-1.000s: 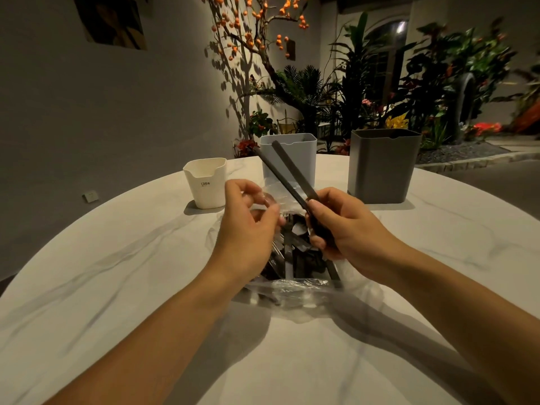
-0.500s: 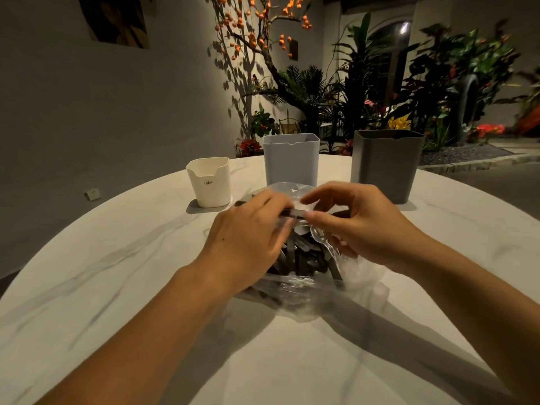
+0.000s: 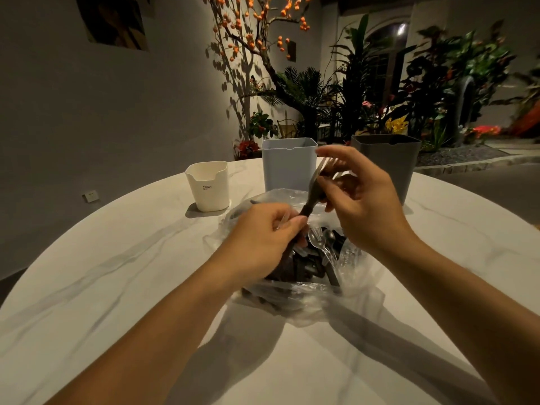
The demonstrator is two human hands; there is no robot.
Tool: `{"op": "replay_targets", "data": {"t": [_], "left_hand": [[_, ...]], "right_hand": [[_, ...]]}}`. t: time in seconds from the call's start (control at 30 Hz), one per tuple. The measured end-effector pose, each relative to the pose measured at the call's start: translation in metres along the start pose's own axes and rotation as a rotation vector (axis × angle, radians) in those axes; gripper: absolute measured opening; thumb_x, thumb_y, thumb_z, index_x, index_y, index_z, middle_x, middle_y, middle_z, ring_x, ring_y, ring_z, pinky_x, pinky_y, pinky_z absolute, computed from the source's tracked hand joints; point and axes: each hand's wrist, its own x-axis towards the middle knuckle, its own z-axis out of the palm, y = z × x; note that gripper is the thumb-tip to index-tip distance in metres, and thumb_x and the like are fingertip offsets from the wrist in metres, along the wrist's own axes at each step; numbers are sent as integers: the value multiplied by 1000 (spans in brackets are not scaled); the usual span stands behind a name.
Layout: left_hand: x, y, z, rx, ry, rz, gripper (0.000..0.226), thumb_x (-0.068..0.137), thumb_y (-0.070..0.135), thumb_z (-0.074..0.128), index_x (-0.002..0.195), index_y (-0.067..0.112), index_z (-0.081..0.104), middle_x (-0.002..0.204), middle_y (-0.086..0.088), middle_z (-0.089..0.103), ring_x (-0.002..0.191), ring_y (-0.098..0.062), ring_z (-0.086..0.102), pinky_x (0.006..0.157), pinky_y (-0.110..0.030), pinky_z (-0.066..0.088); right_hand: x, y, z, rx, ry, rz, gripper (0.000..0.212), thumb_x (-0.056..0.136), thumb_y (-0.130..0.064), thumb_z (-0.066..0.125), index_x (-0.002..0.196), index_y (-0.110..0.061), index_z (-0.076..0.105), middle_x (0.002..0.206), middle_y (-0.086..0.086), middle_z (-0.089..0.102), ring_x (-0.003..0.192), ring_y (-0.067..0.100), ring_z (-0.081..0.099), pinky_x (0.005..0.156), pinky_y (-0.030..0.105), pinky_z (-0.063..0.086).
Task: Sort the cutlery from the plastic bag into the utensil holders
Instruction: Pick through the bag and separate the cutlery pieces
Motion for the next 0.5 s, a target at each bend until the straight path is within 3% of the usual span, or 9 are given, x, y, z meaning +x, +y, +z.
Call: {"op": "replay_targets", "data": {"t": [0.07, 0.2, 0.27, 0.37, 0.5], "left_hand": [[3, 4, -2, -185, -18, -79, 14, 97, 29, 62, 92, 22, 73, 80, 5, 75, 80, -9, 72, 79, -28, 59], [9, 10, -9, -279, -7, -127, 11, 97, 27, 63, 92, 23, 71, 80, 4, 76, 79, -6, 73, 63, -17, 51], [16, 16, -15, -259, 26, -112, 12, 95, 30, 64, 91, 22, 71, 76, 10, 74, 72, 0, 69, 59, -14, 48], [30, 30, -28, -200, 65, -75, 25, 99, 39, 55, 94, 19, 70, 55, 25, 58, 50, 9, 54, 52, -15, 39], [55, 50, -47, -239, 52, -98, 35, 104, 36, 48, 99, 13, 74, 45, 21, 49, 41, 0, 47, 45, -13, 34]], "right_hand": [[9, -5, -1, 78, -37, 56, 44, 97, -4, 58, 134, -28, 54, 107, -2, 66, 90, 6, 69, 71, 20, 56], [28, -15, -2, 87, -75, 91, 37, 94, -4, 62, 122, -28, 56, 106, -6, 69, 95, 1, 68, 73, 18, 55], [41, -24, -3, 108, -77, 77, 30, 93, 0, 63, 111, -24, 59, 98, -8, 70, 89, -3, 68, 70, 15, 53], [67, -38, -5, 129, -87, 38, 26, 93, 5, 59, 110, -14, 60, 90, -9, 69, 81, -7, 68, 68, 11, 52], [101, -51, -3, 42, -82, -58, 30, 94, 5, 57, 118, -13, 56, 94, -9, 67, 82, -8, 68, 70, 10, 52]]}}
